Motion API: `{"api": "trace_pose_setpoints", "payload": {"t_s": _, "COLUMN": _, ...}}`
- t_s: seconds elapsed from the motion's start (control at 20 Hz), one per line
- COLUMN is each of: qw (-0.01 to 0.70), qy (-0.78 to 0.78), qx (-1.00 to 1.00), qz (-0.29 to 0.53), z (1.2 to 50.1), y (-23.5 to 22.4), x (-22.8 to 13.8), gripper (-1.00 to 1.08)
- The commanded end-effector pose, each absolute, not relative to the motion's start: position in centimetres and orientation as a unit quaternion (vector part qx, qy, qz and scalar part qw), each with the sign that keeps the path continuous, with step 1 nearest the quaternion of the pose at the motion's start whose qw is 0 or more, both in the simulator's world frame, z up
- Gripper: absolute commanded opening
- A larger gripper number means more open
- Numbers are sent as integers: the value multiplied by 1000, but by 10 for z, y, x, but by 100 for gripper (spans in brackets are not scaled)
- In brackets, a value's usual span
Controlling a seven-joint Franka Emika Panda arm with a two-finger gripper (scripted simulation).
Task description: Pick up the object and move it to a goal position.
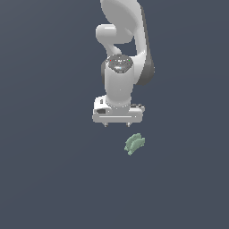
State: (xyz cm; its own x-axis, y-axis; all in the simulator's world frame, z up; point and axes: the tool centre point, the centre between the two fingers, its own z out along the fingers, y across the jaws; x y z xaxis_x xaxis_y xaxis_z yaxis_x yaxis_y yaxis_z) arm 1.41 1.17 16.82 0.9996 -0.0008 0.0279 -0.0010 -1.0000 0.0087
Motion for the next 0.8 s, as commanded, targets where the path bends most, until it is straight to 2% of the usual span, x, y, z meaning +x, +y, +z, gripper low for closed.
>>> {"api": "trace_pose_setpoints", "payload": {"t_s": 0.0, "qw": 4, "qy": 0, "qx": 1000, "qz": 14, "z": 168, "y": 12, "x": 14, "gripper": 100}}
{"api": "trace_pose_setpoints", "payload": {"t_s": 0.75, "qw": -8, "qy": 12, "qx": 1000, "qz": 4, "z": 156, "y": 33, "x": 7, "gripper": 100}}
